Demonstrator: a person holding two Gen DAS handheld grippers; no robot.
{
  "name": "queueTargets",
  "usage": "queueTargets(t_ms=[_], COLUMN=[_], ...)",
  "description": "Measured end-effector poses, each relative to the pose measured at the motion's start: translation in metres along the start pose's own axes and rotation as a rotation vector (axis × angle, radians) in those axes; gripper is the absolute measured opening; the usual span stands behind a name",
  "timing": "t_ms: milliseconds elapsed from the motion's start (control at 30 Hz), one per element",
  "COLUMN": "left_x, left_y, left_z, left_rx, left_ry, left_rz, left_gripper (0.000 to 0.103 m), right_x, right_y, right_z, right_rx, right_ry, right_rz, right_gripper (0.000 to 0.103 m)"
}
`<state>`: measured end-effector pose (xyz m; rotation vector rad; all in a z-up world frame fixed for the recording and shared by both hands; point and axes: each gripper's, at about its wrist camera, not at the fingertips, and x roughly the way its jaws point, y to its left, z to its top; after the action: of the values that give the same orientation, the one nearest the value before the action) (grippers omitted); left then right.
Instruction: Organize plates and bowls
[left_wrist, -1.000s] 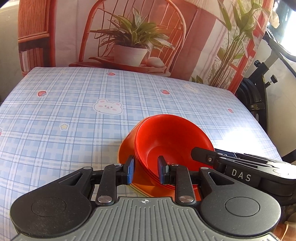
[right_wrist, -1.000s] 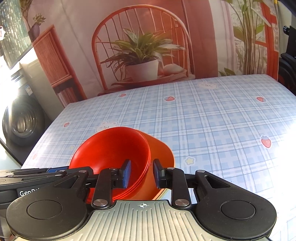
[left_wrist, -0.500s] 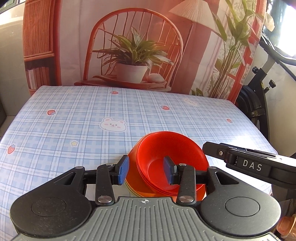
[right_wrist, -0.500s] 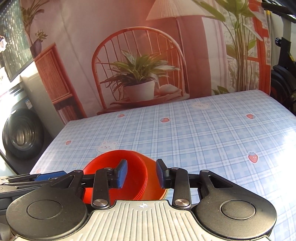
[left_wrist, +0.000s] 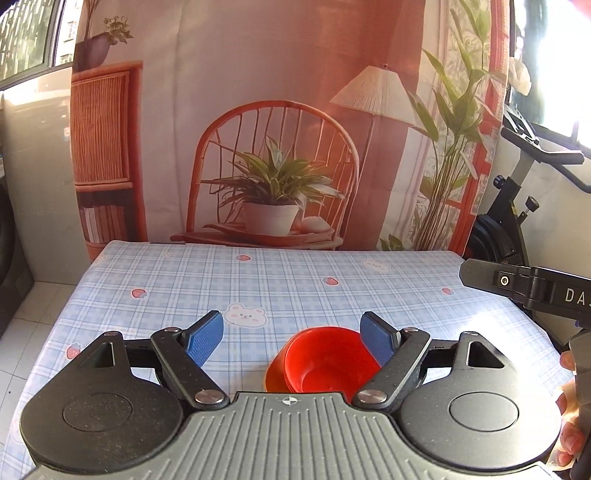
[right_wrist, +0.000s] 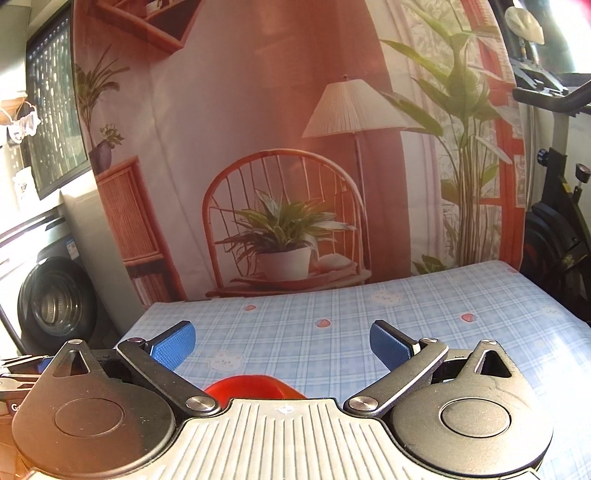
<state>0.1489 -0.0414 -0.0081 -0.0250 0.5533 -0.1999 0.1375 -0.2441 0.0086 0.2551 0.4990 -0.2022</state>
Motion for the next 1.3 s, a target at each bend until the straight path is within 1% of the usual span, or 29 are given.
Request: queueTargets(t_ms=[200,333,467,667,867,1300], left_x=[-0.045,-0.072,-0.099,-0.128,-0.139,-0.139], left_y=[-0.004,-0.006,-0.004,-0.009,-0.016,-0.018], left_z=[0.012,0.019,0.024,0.03,0.033,0.032], left_rx=[0.01,0.01,-0.006,0.031,0.043,0.037], left_ry=[-0.065,-0.093,-0.124,-0.166,-0.201,-0.21], left_rz=[0.073,0.079,0.093,0.162,0.199,0.231], left_gripper=[0.084,0.086,0.086,0.086,0.086,0.086], right_x=[-0.039,-0.068,-0.093,-0.117,-0.122,-0.118], right_y=[0.012,0.022,0.029,0.032,0.025,0.018], right_z=[0.008,0.014,0.018,0.016,0.013,0.012], right_rx=[-0.042,-0.057,-0.078,-0.091,-0.08,-0.067], right_ry=[-0.037,-0.072,-0.1,-0.117,-0.114,-0.106], right_rz=[-0.026,-0.002,-0.005,-0.019,-0.04,-0.054], right_gripper=[0.103,0.103,0.103,0.103,0.103,0.103])
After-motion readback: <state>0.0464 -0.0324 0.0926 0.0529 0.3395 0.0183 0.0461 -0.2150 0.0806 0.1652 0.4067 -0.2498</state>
